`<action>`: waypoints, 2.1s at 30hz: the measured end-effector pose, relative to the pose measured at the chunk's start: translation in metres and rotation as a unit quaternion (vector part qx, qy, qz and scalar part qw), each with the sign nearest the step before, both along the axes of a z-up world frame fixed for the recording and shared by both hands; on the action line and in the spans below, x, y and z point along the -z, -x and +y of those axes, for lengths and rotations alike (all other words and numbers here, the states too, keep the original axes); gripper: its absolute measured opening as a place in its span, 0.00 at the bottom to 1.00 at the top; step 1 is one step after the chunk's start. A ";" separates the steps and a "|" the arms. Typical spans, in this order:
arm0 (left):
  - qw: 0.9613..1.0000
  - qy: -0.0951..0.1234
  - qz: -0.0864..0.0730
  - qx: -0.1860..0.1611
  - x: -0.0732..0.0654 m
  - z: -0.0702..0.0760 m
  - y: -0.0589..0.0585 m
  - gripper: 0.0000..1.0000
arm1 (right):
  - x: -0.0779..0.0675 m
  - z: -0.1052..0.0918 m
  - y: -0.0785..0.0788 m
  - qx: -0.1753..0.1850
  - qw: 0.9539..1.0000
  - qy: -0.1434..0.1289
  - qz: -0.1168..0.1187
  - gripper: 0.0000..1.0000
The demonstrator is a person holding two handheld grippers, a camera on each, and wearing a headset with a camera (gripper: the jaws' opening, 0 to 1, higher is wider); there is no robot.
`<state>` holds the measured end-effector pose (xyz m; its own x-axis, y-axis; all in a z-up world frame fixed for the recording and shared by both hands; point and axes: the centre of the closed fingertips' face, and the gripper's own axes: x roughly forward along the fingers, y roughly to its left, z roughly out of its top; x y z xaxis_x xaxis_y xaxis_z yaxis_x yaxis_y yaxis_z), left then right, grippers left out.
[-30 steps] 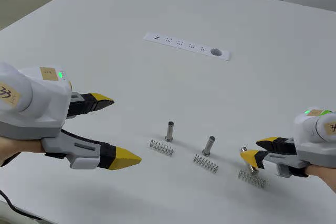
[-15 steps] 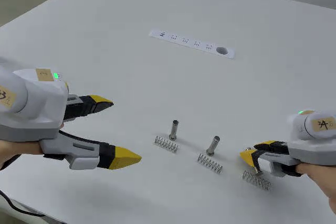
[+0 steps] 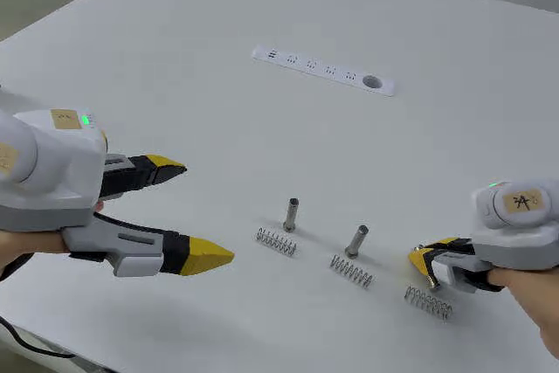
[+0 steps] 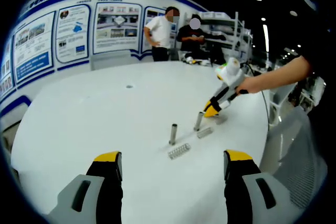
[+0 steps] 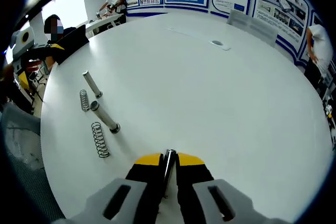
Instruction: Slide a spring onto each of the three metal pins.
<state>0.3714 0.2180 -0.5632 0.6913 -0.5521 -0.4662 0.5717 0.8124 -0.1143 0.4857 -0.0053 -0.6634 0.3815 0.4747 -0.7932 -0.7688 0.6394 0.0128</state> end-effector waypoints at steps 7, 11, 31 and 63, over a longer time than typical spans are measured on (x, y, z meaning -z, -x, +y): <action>1.000 0.003 -0.003 0.005 -0.002 -0.009 -0.001 0.80 | 0.001 -0.001 -0.003 0.014 1.000 0.009 0.014 0.08; 1.000 -0.003 -0.002 0.008 -0.001 -0.011 0.001 0.79 | 0.001 -0.002 -0.003 0.012 1.000 -0.003 0.009 0.08; 1.000 -0.014 -0.012 -0.006 -0.014 -0.002 0.006 0.82 | -0.011 -0.010 0.001 0.031 0.998 -0.056 -0.006 0.07; 0.999 -0.031 -0.025 0.007 -0.032 -0.012 0.015 0.81 | -0.042 -0.014 0.013 0.026 0.991 -0.116 -0.067 0.08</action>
<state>0.3566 0.2060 -0.5314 0.7064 -0.5334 -0.4653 0.5869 0.8088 -0.0361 0.4726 -0.0190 -0.6213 0.5050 0.6144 -0.6062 -0.7390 0.6706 0.0642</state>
